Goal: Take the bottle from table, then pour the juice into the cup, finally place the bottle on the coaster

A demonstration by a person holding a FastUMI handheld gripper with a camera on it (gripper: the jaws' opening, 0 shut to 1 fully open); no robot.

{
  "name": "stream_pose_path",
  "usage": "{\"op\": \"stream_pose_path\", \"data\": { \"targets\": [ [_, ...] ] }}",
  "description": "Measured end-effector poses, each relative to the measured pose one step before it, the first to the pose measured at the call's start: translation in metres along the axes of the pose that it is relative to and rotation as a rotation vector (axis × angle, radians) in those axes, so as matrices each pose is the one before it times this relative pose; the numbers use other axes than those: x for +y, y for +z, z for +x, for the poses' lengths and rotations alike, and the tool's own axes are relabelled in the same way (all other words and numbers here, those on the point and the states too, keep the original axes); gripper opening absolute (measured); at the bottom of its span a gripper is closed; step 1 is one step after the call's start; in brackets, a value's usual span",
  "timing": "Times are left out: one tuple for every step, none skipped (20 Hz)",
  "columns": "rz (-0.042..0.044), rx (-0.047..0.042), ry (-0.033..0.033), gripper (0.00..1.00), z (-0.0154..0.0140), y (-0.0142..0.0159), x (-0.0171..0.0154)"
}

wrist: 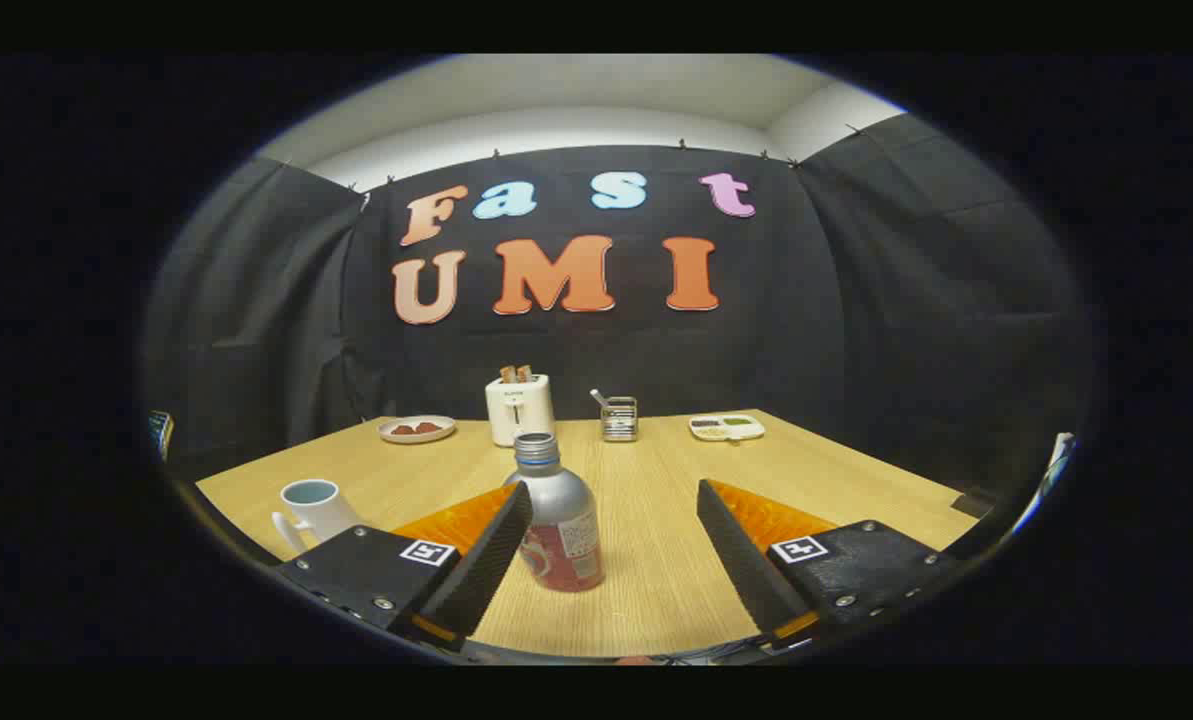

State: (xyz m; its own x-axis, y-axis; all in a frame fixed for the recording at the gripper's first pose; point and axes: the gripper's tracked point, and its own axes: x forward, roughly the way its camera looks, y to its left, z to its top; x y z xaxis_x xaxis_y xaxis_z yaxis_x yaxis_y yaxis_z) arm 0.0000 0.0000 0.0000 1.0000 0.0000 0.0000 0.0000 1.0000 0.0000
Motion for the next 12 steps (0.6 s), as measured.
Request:
{"op": "stream_pose_path", "data": {
  "targets": [
    [-0.00335,0.00279,-0.00784,0.99,-0.00381,-0.00132,-0.00068],
    [0.00207,0.00004,-0.00522,0.99,-0.00391,-0.00104,-0.00054],
    [0.00512,0.00100,0.00001,0.99,-0.00481,-0.00160,0.00032],
    [0.00526,-0.00017,0.00271,0.99,-0.00406,-0.00105,0.00171],
    [-0.00017,-0.00278,0.00474,0.99,-0.00452,-0.00078,0.00195],
    [-0.00238,-0.00036,-0.00179,0.99,-0.00231,-0.00198,0.00079],
    [-0.00181,0.00184,-0.00495,0.99,-0.00157,-0.00138,-0.00049],
    [-0.00001,0.00707,-0.00311,0.99,-0.00115,-0.00250,-0.00009],
    [0.00338,0.00655,-0.00021,0.99,-0.00214,-0.00268,0.00119],
    [0.00484,0.00244,0.00212,0.99,-0.00114,-0.00036,0.00145],
    [0.00403,0.00066,0.00018,0.99,-0.00205,-0.00054,0.00085],
    [-0.00007,0.00045,-0.00058,0.99,-0.00152,-0.00116,-0.00012]
  ]
}}
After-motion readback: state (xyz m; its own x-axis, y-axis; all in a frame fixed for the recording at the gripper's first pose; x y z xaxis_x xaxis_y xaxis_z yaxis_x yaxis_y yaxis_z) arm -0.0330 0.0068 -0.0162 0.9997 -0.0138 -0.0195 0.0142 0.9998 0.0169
